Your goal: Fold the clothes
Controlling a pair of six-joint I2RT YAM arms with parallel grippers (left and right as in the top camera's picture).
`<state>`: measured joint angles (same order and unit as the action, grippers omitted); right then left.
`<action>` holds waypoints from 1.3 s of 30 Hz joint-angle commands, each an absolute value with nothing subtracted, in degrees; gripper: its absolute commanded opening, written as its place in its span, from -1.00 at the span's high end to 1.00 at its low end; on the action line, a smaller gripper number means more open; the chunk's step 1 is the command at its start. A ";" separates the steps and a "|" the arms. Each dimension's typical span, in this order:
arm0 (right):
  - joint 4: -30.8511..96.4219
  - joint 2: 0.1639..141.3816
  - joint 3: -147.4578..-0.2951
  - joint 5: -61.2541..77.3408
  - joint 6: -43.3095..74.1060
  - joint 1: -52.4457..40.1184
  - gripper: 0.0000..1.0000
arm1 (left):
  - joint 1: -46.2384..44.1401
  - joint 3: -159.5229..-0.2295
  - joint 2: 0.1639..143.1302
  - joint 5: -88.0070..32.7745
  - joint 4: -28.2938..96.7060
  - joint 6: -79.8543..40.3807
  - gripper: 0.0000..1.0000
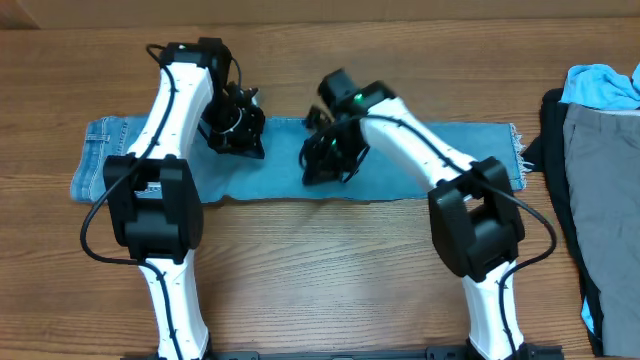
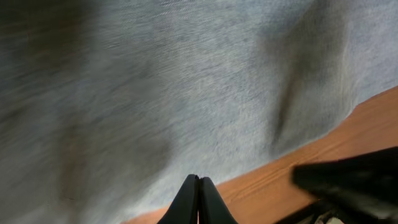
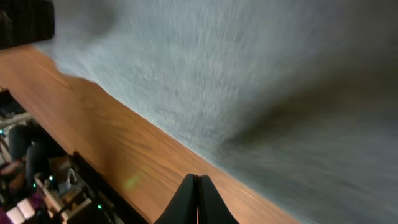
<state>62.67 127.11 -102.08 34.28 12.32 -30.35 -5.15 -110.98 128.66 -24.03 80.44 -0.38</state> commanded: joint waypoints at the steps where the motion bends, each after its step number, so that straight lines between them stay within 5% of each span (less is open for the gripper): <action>1: 60.10 126.17 -97.93 34.63 14.04 -29.89 0.92 | -5.93 -107.00 129.12 -25.08 77.60 -0.51 0.92; 28: 55.42 127.48 -86.35 15.16 14.02 -24.43 0.92 | -2.48 -89.84 129.12 -10.90 61.04 -6.48 0.92; 39: 57.60 127.48 -82.89 12.86 13.50 -10.09 0.92 | -1.13 -91.31 129.12 -5.10 61.28 -8.23 0.92</action>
